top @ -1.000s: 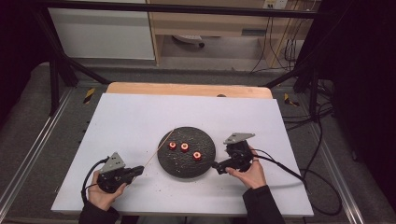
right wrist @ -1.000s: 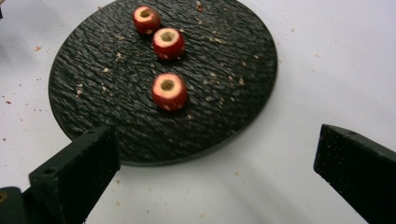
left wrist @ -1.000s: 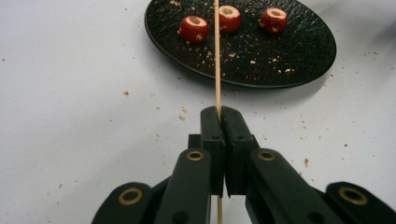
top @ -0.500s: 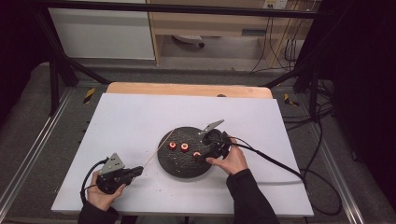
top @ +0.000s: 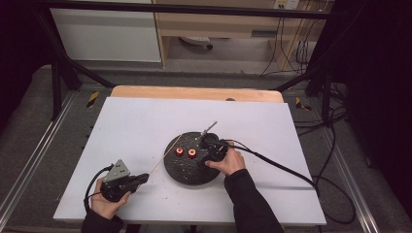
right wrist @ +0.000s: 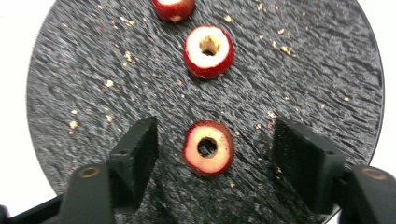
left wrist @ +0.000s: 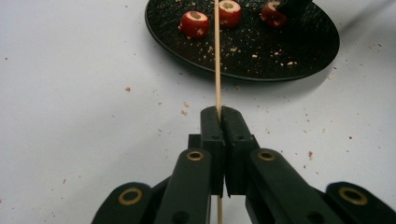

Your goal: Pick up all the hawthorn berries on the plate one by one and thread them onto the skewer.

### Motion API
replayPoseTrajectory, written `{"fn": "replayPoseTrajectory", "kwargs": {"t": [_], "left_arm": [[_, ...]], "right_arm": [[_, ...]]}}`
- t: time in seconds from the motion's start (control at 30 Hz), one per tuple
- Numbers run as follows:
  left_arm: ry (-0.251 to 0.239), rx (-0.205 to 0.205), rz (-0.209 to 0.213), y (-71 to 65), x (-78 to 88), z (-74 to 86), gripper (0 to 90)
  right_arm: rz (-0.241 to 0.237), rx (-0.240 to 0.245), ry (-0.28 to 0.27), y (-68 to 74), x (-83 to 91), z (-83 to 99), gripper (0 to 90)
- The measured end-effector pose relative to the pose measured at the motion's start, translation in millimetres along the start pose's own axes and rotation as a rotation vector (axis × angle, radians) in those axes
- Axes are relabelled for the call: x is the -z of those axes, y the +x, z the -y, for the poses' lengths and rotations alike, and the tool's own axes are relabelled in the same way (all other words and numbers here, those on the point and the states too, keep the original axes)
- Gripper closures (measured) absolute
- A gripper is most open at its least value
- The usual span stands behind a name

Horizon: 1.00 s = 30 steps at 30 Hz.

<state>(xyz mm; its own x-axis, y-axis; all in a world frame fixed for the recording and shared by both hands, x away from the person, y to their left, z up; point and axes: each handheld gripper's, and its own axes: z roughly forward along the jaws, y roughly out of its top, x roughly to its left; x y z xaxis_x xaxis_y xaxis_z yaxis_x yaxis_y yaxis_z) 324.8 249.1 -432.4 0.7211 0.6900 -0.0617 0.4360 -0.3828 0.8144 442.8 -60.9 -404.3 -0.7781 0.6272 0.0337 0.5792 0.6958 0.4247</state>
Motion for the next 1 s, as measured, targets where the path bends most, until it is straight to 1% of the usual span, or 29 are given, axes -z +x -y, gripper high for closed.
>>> {"fn": "replayPoseTrajectory", "kwargs": {"t": [0.03,0.07,0.13,0.17,0.2,0.27,0.3,0.4,0.6,0.67,0.7,0.83,0.87,0.93,1.0], "left_arm": [[0.0,0.0,0.0,0.2,0.0,0.0,88.3],[0.001,0.0,0.0,0.3,0.0,0.0,88.3],[0.0,0.0,0.0,0.4,0.2,0.0,88.3],[0.0,-0.001,0.0,0.4,0.3,0.0,88.3],[0.0,-0.001,-0.001,0.5,0.4,0.0,88.3],[0.001,-0.001,-0.002,0.7,0.4,0.0,88.3],[0.001,-0.001,-0.002,0.7,0.5,0.0,88.3],[-0.002,0.0,-0.004,0.4,0.4,0.1,88.3],[-0.001,-0.005,-0.003,0.3,0.6,-0.1,88.3],[0.0,-0.006,-0.004,0.1,0.4,-0.1,88.3],[0.0,-0.006,-0.004,-0.1,0.3,0.0,88.3],[0.002,-0.009,-0.005,-0.5,0.2,-0.1,88.3],[0.002,-0.009,-0.005,-0.5,0.1,-0.1,88.3],[0.001,-0.01,-0.006,-1.0,0.0,-0.2,88.3],[0.0,-0.011,-0.005,-1.9,-0.4,-0.2,88.3]], "right_arm": [[-0.006,-0.01,0.015,-1.1,-1.9,-0.7,38.7],[-0.006,-0.01,0.015,-1.1,-1.9,-0.7,38.7],[-0.014,-0.015,0.019,-2.5,-2.9,-1.1,43.0],[-0.017,-0.026,0.025,-2.7,-3.1,-1.5,44.5],[-0.024,-0.033,0.032,-3.8,-3.9,-2.0,47.9],[-0.029,-0.035,0.036,-4.4,-4.2,-2.3,49.2],[-0.031,-0.046,0.04,-4.4,-4.5,-2.6,50.9],[-0.052,-0.059,0.049,-5.8,-6.2,-3.3,54.6],[-0.078,-0.087,0.067,-7.6,-8.5,-4.7,61.4],[-0.078,-0.086,0.07,-8.0,-8.6,-4.7,61.5],[-0.087,-0.102,0.076,-8.2,-8.4,-5.0,61.7],[-0.086,-0.108,0.07,-8.8,-6.0,-5.3,61.9],[-0.086,-0.119,0.058,-8.5,-2.4,-5.5,62.0],[-0.088,-0.121,0.048,-8.8,0.1,-5.4,62.0],[-0.084,-0.127,0.018,-9.1,8.3,-4.8,62.1]]}}
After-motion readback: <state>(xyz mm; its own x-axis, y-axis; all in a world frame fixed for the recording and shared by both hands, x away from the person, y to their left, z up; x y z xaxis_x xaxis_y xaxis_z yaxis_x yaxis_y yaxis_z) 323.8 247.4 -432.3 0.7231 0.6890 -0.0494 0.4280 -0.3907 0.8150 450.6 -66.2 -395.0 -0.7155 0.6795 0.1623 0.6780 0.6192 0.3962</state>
